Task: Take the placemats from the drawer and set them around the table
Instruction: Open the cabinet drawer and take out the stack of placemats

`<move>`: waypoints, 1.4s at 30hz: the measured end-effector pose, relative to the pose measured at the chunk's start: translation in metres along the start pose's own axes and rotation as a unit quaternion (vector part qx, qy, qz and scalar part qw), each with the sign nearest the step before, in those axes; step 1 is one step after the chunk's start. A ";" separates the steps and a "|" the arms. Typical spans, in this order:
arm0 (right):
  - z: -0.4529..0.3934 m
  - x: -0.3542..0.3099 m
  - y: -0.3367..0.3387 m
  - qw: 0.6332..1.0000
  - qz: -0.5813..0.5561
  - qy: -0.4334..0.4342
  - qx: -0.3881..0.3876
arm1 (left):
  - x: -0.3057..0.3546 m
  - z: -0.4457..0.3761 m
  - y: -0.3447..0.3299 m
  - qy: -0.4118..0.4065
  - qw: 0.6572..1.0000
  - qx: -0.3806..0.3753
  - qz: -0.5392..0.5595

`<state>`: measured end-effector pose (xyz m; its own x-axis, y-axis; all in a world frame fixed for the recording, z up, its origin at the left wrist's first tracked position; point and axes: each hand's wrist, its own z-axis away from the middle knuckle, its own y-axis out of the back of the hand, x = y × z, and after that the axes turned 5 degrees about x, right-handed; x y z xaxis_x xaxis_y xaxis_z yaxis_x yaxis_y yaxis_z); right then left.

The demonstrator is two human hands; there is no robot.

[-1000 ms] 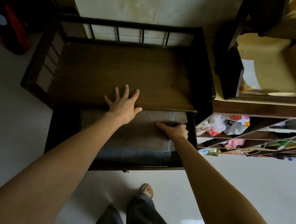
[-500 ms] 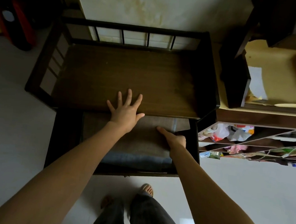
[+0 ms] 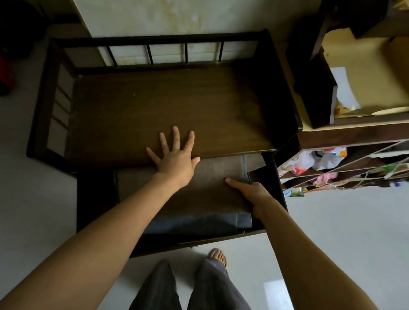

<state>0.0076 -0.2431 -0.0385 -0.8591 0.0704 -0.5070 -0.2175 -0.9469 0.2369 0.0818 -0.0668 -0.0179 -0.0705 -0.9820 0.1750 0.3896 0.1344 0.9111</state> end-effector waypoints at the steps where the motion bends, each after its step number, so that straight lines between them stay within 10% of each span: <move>1: 0.002 0.000 0.000 1.000 -0.004 0.006 0.006 | -0.001 -0.001 0.000 -0.001 1.000 -0.004 0.004; 21: 0.128 0.040 0.011 0.985 -0.099 0.111 0.089 | -0.010 0.001 0.043 -0.026 0.987 -0.140 0.074; 37: 0.258 0.077 0.130 0.947 -0.134 0.237 0.169 | 0.130 0.103 0.101 -0.373 0.889 -0.225 0.144; 42: 0.281 0.126 0.191 0.933 -0.128 0.226 0.250 | 0.193 0.156 0.082 -0.456 0.865 -0.122 0.168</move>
<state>-0.2727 -0.3272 0.1760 -0.4910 0.0271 -0.8707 -0.6747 -0.6441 0.3604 -0.0428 -0.2244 0.1489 -0.5678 -0.3652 0.7377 0.7034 0.2502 0.6653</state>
